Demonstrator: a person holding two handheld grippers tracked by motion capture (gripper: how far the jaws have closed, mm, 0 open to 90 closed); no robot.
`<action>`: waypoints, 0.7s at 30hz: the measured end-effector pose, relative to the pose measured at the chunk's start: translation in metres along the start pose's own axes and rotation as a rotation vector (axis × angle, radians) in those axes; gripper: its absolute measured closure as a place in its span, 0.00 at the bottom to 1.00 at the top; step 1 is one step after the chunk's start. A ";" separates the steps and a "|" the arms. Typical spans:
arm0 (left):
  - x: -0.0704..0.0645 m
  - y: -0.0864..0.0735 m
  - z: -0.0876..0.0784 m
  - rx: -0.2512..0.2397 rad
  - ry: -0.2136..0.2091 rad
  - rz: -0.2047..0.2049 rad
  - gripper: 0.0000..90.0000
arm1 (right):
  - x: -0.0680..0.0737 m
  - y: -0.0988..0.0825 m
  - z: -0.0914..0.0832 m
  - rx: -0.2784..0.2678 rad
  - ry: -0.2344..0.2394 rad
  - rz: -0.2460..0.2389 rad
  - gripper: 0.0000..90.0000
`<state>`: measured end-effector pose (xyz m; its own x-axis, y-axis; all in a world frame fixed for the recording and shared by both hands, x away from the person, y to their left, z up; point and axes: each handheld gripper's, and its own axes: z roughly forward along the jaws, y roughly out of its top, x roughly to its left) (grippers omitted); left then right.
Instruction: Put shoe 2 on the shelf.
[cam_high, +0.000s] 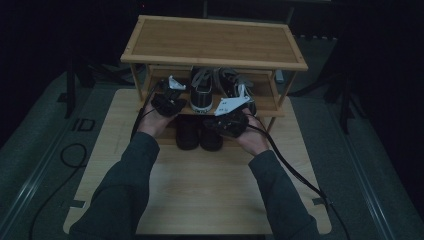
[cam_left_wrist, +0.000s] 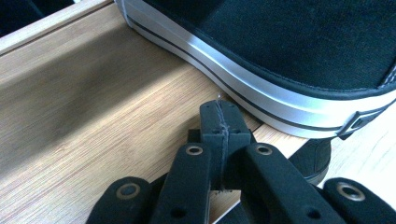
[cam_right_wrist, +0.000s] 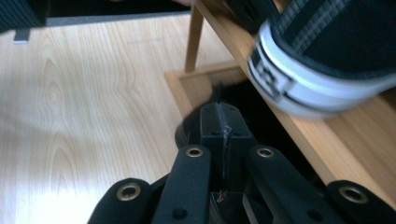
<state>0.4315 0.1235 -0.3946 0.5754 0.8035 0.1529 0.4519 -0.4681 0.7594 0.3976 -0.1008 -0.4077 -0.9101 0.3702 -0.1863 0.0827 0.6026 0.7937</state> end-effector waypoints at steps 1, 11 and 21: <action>0.000 0.000 0.000 0.000 0.000 0.000 1.00 | -0.001 -0.003 -0.002 0.008 -0.006 0.004 1.00; 0.001 0.000 0.000 -0.001 -0.003 0.004 1.00 | -0.008 -0.017 -0.021 0.032 -0.018 0.015 0.99; 0.002 0.000 0.000 -0.001 -0.009 -0.003 1.00 | -0.015 -0.028 -0.037 0.031 -0.027 0.034 1.00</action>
<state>0.4324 0.1250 -0.3944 0.5801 0.8016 0.1447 0.4534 -0.4653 0.7602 0.3941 -0.1495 -0.4057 -0.8953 0.4096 -0.1752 0.1265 0.6108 0.7816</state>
